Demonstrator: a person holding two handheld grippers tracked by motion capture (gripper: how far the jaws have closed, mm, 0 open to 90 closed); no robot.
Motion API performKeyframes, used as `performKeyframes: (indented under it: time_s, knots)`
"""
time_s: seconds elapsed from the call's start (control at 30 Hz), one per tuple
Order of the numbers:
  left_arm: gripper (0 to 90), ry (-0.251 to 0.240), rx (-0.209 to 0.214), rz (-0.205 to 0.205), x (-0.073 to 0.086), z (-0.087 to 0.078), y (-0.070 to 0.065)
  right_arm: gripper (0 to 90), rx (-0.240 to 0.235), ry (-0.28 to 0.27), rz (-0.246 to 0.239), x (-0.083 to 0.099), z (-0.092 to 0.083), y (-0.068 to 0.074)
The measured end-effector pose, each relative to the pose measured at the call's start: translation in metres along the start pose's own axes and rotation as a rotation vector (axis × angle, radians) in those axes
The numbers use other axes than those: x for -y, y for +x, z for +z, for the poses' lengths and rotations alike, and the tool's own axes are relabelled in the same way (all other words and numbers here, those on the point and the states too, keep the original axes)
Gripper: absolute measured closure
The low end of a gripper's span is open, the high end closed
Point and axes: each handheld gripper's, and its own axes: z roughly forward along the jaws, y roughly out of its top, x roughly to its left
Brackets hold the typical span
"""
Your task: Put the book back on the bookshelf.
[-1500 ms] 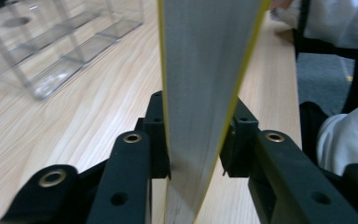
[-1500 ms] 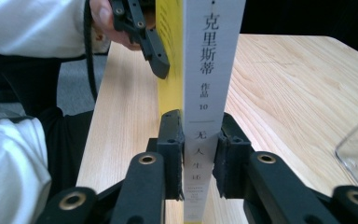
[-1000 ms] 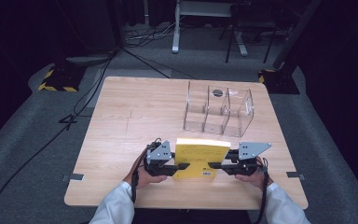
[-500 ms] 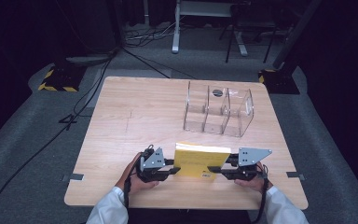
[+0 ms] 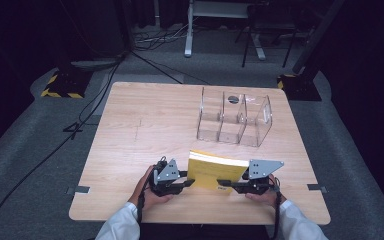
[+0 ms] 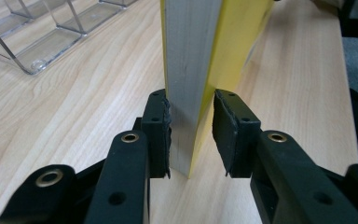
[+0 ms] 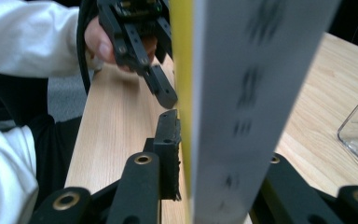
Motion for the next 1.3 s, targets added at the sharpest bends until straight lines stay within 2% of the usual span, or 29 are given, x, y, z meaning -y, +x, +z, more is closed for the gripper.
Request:
performKeyframes:
  time_s: [0.13, 0.17, 0.23, 0.27, 0.47, 0.57, 0.83, 1.03, 1.3]
  knots:
    - [66.9, -0.013, 0.002, -0.006, -0.005, 0.01, 0.003, 73.9, 0.029, -0.003, 0.006, 0.0, -0.005, 0.0]
    - [65.5, -0.019, -0.003, -0.008, -0.006, 0.013, 0.004, 74.6, 0.059, 0.0, 0.008, 0.002, -0.01, -0.003]
    - [64.4, -0.023, -0.007, -0.012, -0.008, 0.018, 0.004, 74.7, 0.065, 0.0, 0.01, 0.002, -0.012, -0.004]
    - [64.1, -0.025, -0.01, -0.015, -0.01, 0.02, 0.005, 74.7, 0.083, 0.006, 0.015, 0.003, -0.015, -0.006]
    - [63.1, -0.026, -0.019, -0.023, -0.011, 0.022, 0.005, 72.9, 0.123, -0.008, 0.035, 0.003, -0.013, -0.006]
    - [62.0, -0.025, -0.029, -0.027, -0.012, 0.024, 0.004, 73.3, 0.142, -0.006, 0.024, 0.001, -0.01, -0.003]
    - [58.3, -0.018, -0.04, -0.023, -0.013, 0.024, 0.004, 75.3, 0.143, 0.005, 0.016, -0.002, -0.01, 0.0]
    - [56.4, -0.01, -0.076, -0.024, -0.012, 0.017, 0.006, 75.4, 0.149, 0.007, 0.015, -0.004, -0.01, 0.001]
    - [47.9, 0.018, -0.108, -0.041, -0.01, 0.012, 0.008, 75.5, 0.194, -0.002, 0.024, -0.004, -0.016, -0.001]
